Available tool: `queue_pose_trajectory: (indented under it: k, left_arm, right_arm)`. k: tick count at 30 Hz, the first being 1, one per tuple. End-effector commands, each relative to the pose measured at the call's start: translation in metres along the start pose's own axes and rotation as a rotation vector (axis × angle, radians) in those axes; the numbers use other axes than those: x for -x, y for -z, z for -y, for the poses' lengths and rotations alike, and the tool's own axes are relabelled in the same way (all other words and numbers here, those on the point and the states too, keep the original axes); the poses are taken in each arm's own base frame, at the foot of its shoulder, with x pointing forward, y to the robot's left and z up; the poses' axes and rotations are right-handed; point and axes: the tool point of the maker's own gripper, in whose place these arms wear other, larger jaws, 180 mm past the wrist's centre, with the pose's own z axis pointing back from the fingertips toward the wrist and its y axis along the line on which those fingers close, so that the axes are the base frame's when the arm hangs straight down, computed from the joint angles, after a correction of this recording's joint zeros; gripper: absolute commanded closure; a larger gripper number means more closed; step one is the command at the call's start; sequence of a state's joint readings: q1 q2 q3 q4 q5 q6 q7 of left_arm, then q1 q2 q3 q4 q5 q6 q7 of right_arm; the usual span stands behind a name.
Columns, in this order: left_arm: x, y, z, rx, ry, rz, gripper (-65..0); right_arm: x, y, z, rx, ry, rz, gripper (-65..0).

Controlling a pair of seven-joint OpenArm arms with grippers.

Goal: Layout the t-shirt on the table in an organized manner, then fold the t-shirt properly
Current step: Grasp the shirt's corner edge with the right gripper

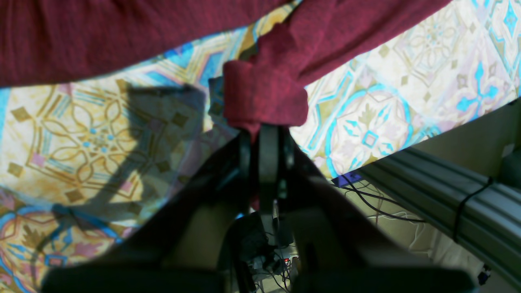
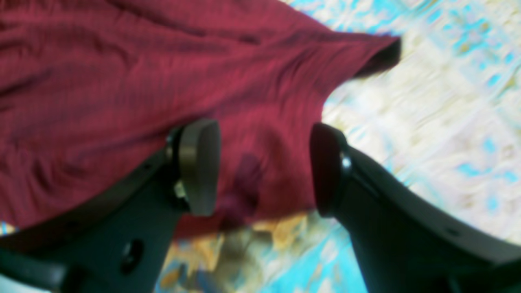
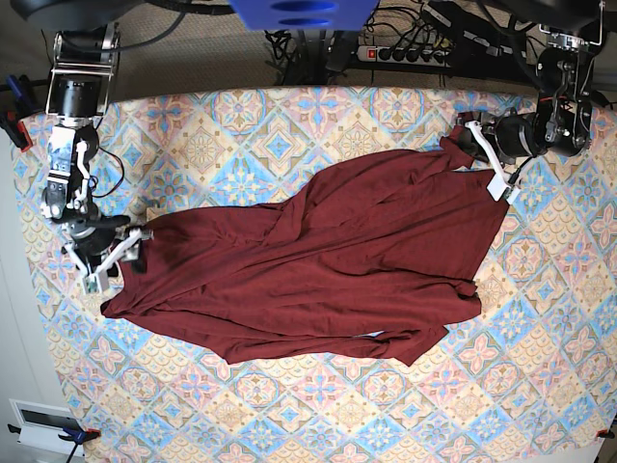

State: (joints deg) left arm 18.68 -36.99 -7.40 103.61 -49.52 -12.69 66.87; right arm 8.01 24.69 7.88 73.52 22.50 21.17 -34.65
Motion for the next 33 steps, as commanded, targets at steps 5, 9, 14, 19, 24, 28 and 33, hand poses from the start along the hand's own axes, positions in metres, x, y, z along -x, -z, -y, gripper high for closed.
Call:
queue_pose_trajectory:
  k: [5, 9, 14, 19, 24, 28, 33]
  left_arm:
    - [-0.008, -0.006, -0.001, -0.004, 0.018, 0.024, 0.0]
    - [-0.008, -0.006, -0.001, -0.005, 0.019, 0.024, 0.0]
    - [-0.008, -0.006, -0.001, -0.005, 0.019, 0.024, 0.0]
    - [-0.008, -0.006, -0.001, -0.005, 0.019, 0.024, 0.0]
    - [-0.008, -0.006, -0.001, -0.005, 0.019, 0.024, 0.0]
    - [-0.008, -0.006, -0.001, -0.005, 0.019, 0.022, 0.0]
    - [-0.008, -0.006, -0.001, -0.005, 0.019, 0.022, 0.0]
  right_arm:
    - [-0.01, -0.002, 0.011, 0.019, 0.003, 0.025, -34.1]
    - [-0.006, -0.002, 0.009, 0.016, 0.007, 0.018, -34.1]
    - [-0.004, 0.003, -0.002, -0.003, 0.024, 0.021, -34.1]
    - [0.011, 0.008, -0.002, -0.005, 0.053, -0.013, -34.1]
    - [0.017, 0.009, 0.001, 0.0, 0.066, -0.022, -34.1]
    - [0.011, 0.0, 0.023, 0.053, 0.137, 0.021, -34.1]
    - [0.021, -0.009, 0.038, 0.091, 0.184, 0.024, -34.1]
